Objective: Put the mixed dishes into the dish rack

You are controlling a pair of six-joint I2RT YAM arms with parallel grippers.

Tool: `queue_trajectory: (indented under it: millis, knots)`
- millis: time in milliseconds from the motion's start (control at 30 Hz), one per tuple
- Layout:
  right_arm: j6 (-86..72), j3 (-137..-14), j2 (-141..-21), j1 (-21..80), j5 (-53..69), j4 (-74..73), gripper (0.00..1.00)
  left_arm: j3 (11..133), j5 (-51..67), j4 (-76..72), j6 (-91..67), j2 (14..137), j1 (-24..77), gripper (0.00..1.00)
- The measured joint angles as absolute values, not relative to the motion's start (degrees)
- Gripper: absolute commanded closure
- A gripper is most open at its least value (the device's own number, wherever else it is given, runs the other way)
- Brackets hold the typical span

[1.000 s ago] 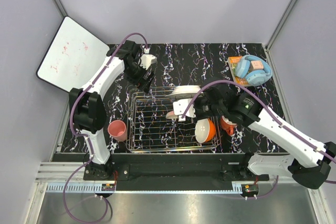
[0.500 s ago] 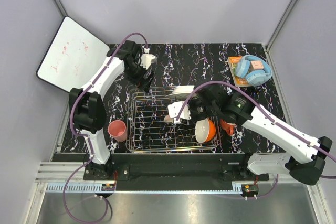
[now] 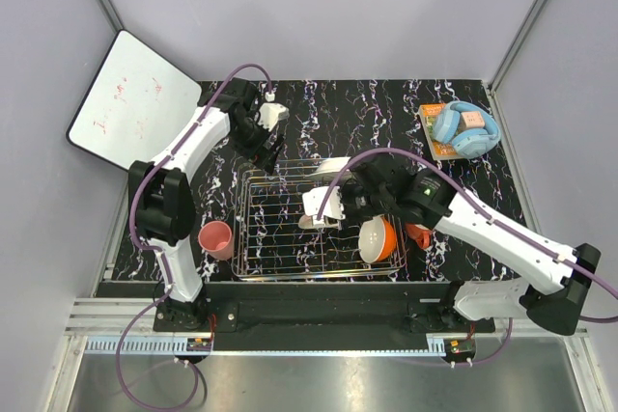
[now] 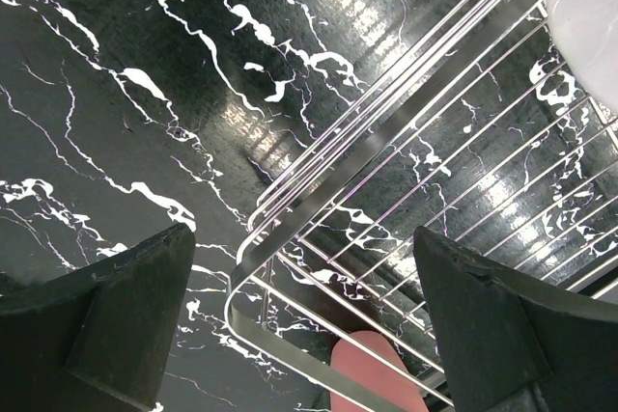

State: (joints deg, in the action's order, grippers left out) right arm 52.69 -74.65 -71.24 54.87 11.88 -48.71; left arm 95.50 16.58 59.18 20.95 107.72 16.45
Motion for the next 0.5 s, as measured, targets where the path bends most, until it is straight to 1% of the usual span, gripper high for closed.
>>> queue_trajectory:
  millis: [500]
  knots:
    - [51.3, -70.7, -74.5, 54.9, 13.0, -43.1, 1.00, 95.0, 16.5, 58.5, 20.9, 107.7, 16.4, 0.01]
